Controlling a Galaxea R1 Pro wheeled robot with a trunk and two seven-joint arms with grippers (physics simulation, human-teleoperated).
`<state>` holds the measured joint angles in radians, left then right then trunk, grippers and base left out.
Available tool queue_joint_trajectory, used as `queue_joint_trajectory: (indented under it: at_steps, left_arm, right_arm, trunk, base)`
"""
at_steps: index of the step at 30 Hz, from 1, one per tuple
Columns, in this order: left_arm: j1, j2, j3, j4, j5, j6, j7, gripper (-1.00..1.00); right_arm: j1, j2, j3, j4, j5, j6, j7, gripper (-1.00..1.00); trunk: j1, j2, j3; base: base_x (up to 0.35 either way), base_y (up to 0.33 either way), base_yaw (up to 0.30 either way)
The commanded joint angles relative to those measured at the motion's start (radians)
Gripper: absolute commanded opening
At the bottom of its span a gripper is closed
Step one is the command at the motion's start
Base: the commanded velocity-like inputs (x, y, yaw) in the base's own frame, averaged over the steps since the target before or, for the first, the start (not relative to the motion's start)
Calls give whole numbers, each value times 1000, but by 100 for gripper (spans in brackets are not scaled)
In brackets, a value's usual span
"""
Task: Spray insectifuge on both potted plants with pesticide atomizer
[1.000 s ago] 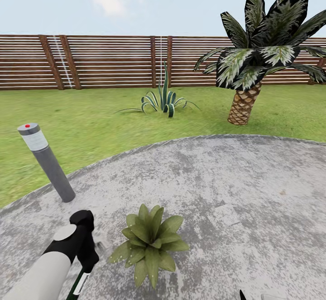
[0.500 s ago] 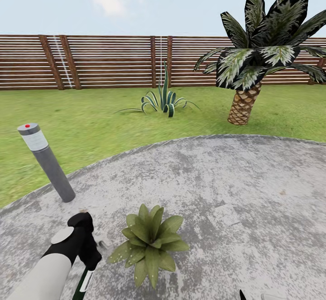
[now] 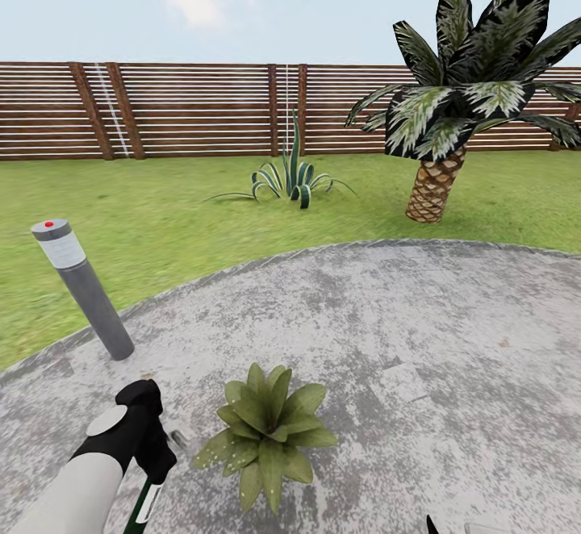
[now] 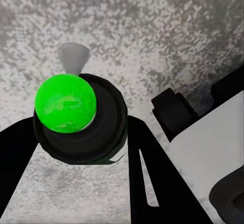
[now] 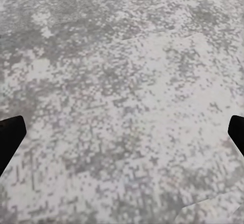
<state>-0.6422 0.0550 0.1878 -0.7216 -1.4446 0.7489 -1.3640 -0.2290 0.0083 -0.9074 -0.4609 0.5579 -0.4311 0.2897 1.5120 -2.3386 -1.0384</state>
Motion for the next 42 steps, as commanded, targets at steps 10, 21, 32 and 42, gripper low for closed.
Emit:
queue_joint_trajectory:
  at_steps: [10,21,32,42]
  left_arm:
    - [-12,-4,-1,-11,-16,14,-62,-100]
    - [-19,-4,-4,-16,-22,15,-66,-100]
    - [-39,-1,-1,-16,-23,15,-66,-100]
    - [-39,0,-2,-16,-23,15,-66,-100]
  right_arm:
    - [-1,1,-8,-1,5,-3,8,100]
    - [-1,5,-7,-6,5,-3,9,100]
    - [-1,6,-7,-9,5,-4,9,100]
    - [-1,5,-7,-6,5,-5,8,100]
  trunk:
    - [0,0,-1]
    - [0,0,-1]
    - [0,0,-1]
    - [0,0,-1]
  base:
    - [0,0,172]
    - [37,-104,74]
    - [-12,-78,12]
    - [54,-236,258]
